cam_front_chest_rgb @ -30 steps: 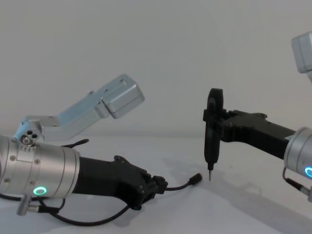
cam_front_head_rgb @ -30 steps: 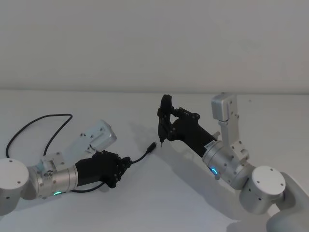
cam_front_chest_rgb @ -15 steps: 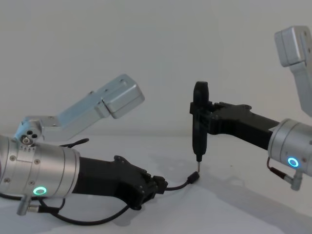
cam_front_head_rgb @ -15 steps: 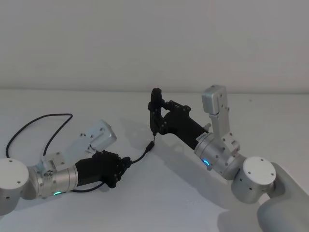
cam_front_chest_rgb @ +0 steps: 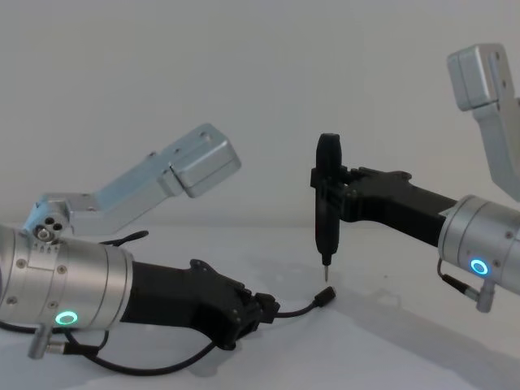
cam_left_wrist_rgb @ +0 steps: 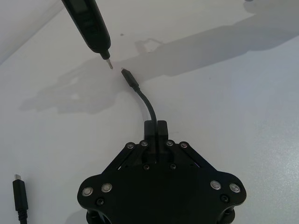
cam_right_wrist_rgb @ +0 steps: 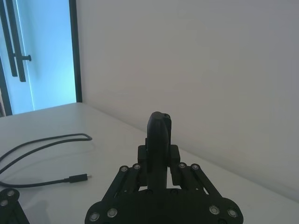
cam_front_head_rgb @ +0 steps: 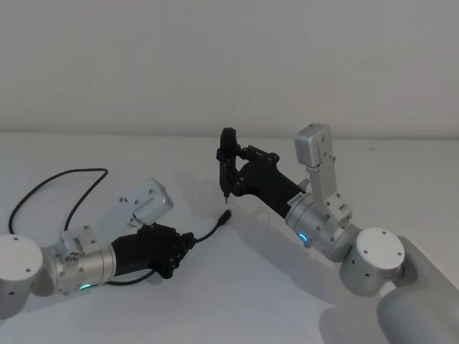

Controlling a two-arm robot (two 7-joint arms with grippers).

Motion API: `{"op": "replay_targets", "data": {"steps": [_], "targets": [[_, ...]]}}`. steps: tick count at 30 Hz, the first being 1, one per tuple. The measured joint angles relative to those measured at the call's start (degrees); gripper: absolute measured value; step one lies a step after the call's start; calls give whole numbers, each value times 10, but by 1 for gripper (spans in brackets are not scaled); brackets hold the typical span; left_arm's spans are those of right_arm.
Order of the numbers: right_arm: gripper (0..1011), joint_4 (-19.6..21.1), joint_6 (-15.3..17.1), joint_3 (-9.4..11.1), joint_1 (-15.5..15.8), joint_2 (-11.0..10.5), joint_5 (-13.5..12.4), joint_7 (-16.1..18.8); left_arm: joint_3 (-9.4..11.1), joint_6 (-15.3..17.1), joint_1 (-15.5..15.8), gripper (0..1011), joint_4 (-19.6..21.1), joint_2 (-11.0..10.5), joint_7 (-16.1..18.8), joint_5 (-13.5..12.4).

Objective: Pick up the data cable with the one hand.

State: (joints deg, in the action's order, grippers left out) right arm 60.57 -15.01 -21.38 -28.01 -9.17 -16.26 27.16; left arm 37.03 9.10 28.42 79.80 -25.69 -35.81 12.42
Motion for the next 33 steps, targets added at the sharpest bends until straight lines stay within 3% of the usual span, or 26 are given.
{"op": "replay_targets", "data": {"steps": [17,33], "targets": [[275,-9,-2,4,-3,1,9,-5,0,0,0,35,0,0,0,0],[275,13,7,6,11,-8,11,-6,0,0,0,35,0,0,0,0]]}}
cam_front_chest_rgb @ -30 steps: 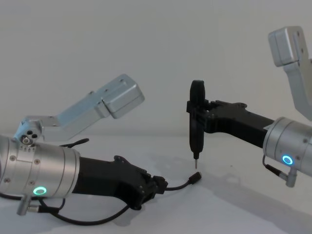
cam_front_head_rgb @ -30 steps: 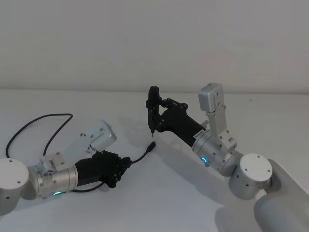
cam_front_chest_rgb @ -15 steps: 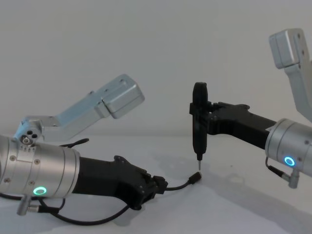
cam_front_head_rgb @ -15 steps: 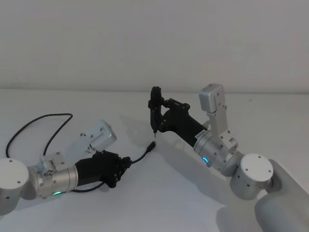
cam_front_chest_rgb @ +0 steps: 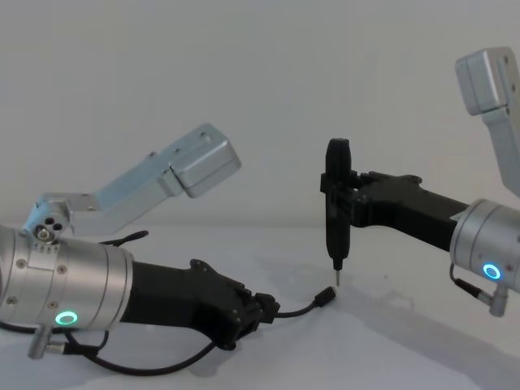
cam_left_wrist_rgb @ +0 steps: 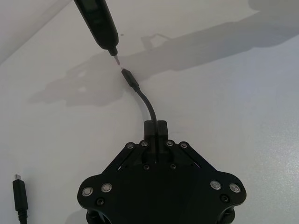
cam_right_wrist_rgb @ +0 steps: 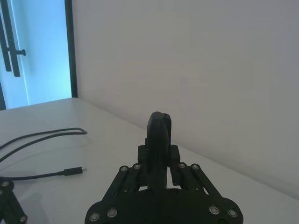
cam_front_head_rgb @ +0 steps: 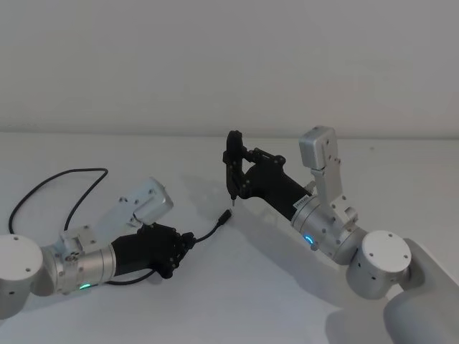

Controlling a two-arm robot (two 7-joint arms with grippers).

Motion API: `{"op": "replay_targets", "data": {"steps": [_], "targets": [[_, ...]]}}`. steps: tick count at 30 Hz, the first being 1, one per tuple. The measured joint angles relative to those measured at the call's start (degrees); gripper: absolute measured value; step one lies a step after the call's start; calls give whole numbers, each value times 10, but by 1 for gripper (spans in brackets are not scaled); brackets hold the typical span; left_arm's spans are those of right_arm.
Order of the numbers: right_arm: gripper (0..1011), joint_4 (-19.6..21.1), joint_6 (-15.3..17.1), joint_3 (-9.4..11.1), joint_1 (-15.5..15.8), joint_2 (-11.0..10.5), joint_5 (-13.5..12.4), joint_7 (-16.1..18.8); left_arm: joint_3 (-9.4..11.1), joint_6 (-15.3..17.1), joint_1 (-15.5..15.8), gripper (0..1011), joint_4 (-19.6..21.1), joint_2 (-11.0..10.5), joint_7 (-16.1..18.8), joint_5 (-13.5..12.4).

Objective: Pick up the data cable with the one hand.

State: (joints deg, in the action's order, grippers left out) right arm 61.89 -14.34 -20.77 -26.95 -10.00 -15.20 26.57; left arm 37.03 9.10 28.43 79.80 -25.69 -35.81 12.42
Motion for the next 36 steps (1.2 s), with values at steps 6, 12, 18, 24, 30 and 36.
{"op": "replay_targets", "data": {"steps": [6,12,18,24,30,36], "targets": [[275,10,1,-3,5,-5,-3,5,0,0,0,35,0,0,0,0],[275,18,1,-6,8,-9,-6,11,0,0,0,35,0,0,0,0],[274,22,1,-10,9,-11,-9,14,0,0,0,35,0,0,0,0],[275,23,2,-13,9,-12,-11,15,0,0,0,35,0,0,0,0],[275,23,2,-15,9,-13,-11,15,0,0,0,35,0,0,0,0],[275,24,3,-16,9,-13,-11,14,0,0,0,35,0,0,0,0]]}}
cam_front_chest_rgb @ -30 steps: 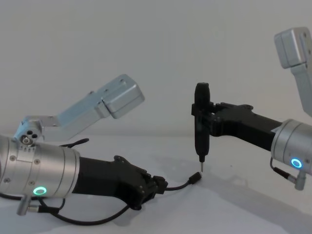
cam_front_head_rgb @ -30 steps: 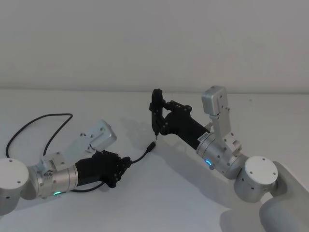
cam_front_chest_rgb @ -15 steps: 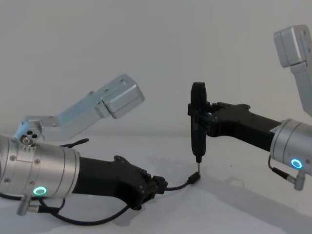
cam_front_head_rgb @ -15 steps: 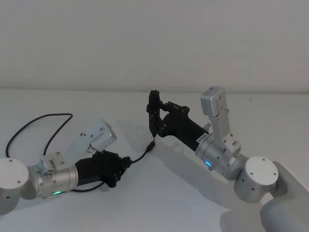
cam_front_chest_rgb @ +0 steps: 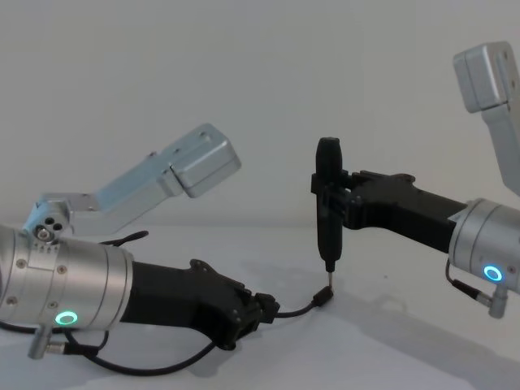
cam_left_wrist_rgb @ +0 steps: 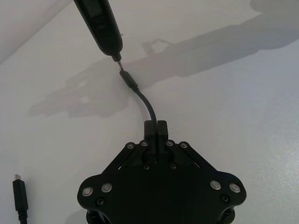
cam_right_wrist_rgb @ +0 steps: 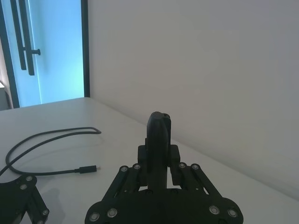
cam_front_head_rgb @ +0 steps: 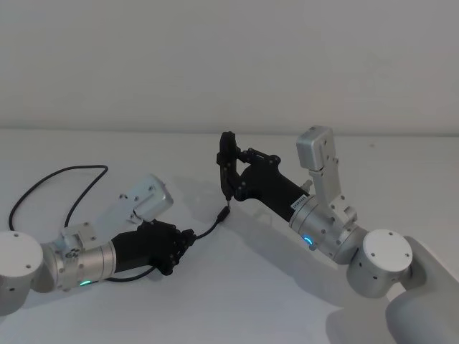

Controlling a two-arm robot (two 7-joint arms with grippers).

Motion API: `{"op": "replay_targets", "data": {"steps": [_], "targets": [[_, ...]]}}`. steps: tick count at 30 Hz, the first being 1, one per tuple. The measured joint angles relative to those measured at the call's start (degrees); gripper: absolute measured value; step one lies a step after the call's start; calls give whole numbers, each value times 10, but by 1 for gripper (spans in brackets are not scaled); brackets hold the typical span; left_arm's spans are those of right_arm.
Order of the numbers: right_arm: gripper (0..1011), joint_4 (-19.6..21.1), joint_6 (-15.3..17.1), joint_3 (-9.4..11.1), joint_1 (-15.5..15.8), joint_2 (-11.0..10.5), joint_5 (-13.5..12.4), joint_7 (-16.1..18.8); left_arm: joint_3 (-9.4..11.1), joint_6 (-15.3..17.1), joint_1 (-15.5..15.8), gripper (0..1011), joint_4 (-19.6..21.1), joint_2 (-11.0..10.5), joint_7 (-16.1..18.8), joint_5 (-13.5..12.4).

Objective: Pick up the data cable with the one hand.

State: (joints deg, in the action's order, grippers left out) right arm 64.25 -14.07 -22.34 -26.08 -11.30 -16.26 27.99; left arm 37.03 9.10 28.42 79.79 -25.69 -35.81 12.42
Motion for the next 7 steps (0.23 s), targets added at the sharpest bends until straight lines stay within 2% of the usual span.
{"op": "replay_targets", "data": {"steps": [7], "targets": [[275,0,0,-1,0,0,0,-1,0,0,0,35,0,0,0,0]]}}
